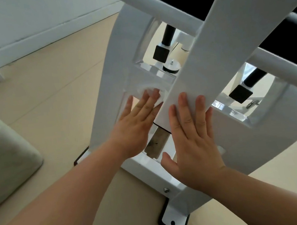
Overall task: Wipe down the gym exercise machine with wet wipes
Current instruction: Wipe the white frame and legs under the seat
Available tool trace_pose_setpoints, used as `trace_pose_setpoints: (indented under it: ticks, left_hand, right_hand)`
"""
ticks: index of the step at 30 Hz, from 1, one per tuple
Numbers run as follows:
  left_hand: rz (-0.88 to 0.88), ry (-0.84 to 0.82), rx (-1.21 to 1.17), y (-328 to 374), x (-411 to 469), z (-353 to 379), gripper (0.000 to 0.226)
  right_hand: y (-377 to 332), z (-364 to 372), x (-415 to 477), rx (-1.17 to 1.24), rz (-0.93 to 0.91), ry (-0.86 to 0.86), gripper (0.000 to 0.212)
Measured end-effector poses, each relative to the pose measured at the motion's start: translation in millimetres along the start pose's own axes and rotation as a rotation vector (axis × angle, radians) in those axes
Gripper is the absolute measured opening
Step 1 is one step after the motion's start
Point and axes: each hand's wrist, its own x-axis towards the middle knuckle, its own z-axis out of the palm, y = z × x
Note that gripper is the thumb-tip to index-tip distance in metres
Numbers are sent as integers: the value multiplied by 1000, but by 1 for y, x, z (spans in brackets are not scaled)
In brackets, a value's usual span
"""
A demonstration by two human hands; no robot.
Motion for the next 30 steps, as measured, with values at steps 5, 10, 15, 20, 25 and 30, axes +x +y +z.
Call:
trace_pose_setpoints:
  ticks: [5,10,15,20,25,30]
  left_hand:
    - [-156,2,74,-25,12,-13,116]
    - [-41,74,49,-13,17,-7,110]
    - [23,95,112,-27,19,-11,107]
    - [-83,159,12,-16,29,-16,102]
    - [23,181,76,-21,39,-32,87]
    - [-104,59,34,-19,70,-61,89]
  right_hand:
    - [4,-2,-2,63,-24,36,101]
    - [9,-3,-3,81,-48,40,99]
    - [3,-2,-2,101,-30,43,98]
    - [5,0,-1,92,-36,47,100]
    - [4,0,-1,110,-40,74,99]
    - [6,-1,-2,76,-54,64,99]
